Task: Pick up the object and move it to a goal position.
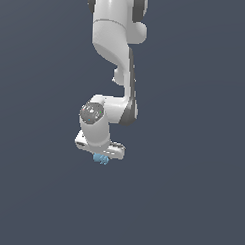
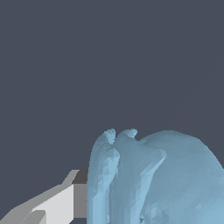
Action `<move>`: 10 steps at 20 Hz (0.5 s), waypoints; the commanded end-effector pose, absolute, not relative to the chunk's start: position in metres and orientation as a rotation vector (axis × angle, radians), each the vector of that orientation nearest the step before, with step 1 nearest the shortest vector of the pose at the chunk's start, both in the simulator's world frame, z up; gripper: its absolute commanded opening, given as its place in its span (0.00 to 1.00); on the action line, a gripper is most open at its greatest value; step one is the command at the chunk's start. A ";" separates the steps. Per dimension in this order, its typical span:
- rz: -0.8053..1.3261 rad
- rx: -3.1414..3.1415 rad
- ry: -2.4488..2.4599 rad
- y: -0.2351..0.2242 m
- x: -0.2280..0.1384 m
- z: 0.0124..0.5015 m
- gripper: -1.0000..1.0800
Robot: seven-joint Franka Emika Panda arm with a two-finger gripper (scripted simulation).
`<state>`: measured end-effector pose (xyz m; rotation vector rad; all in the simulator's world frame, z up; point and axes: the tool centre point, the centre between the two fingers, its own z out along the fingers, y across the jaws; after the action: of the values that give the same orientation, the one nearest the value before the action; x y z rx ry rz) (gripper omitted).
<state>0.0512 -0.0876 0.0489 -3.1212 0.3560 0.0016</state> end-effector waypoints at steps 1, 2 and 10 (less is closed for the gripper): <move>0.000 -3.121 0.357 -0.094 0.057 0.057 0.00; 0.000 -3.121 0.357 -0.097 0.059 0.061 0.00; 0.000 -3.121 0.357 -0.121 0.080 0.089 0.00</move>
<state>0.0764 -0.1177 0.0850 -3.1213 0.3582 -0.0013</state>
